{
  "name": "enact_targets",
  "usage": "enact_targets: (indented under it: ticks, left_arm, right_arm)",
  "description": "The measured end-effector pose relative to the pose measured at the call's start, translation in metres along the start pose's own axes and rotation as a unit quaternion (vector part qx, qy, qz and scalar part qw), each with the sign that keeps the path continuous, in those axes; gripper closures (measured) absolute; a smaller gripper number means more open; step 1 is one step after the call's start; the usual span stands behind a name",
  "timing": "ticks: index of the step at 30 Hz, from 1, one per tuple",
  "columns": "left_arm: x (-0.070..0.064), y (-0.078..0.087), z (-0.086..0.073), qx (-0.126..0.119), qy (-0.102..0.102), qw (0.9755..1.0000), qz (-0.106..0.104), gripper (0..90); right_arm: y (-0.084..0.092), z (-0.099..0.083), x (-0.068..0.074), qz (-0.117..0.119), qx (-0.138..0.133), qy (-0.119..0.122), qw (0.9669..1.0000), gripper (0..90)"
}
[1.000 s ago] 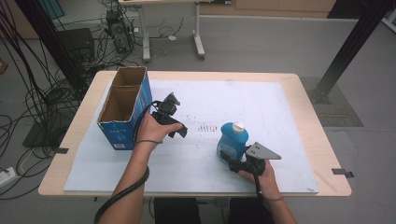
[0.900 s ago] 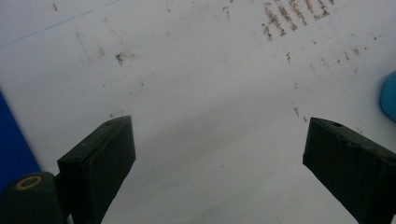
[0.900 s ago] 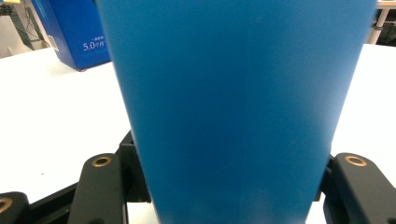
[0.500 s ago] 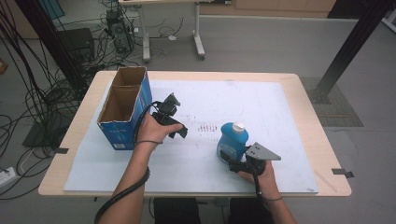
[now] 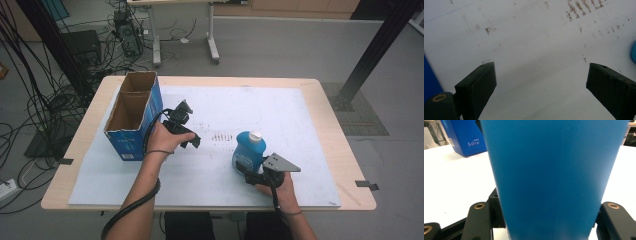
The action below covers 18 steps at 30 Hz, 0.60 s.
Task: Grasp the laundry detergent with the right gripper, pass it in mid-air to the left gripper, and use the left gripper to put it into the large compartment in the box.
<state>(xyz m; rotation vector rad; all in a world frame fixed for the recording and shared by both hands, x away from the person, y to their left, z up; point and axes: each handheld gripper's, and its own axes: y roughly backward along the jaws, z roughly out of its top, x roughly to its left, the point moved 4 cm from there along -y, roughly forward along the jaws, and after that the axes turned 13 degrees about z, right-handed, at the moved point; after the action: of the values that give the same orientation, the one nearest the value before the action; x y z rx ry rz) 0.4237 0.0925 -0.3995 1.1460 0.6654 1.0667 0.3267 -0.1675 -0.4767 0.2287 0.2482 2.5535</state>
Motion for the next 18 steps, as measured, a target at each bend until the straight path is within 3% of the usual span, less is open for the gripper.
enact_targets:
  ticks: [18]
  left_arm:
    - [-0.0006,-0.0022,0.0008,0.002,-0.002,1.0,-0.002,9.6]
  right_arm:
    - [-0.0001,-0.0002,0.0005,-0.002,0.0,0.003,1.0,39.8]
